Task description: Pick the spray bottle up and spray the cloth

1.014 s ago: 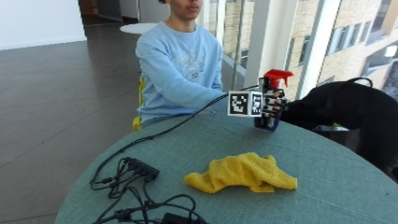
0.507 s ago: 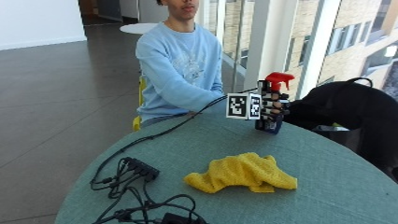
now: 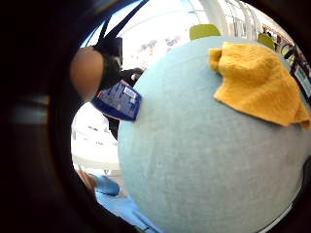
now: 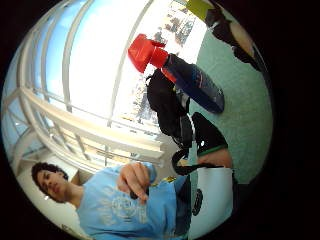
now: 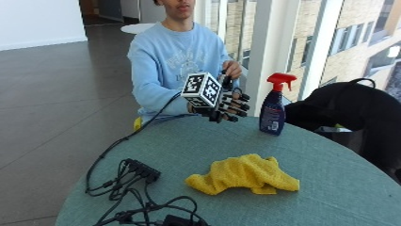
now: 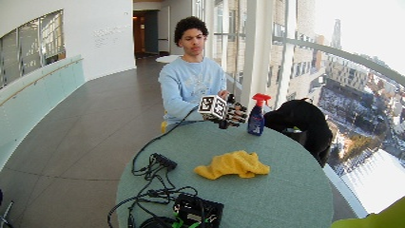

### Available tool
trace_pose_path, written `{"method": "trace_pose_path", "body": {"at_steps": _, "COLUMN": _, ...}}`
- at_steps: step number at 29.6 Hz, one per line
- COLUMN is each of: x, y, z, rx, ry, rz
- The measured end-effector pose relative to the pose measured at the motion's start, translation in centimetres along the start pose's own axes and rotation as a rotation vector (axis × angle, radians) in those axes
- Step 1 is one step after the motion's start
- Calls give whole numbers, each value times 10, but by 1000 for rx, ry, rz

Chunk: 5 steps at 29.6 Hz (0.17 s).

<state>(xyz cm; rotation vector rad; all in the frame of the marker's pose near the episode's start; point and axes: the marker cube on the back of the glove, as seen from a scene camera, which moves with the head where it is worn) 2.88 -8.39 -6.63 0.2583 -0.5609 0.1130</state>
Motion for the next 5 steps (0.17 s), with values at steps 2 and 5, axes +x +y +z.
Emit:
{"method": "trace_pose_path", "body": {"at_steps": 2, "x": 9, "y": 21, "z": -9, "rx": -4, "ry": 83, "rz": -9}}
{"method": "trace_pose_path", "body": {"at_steps": 5, "x": 17, "y": 44, "z": -17, "rx": -3, "ry": 168, "rz": -20}}
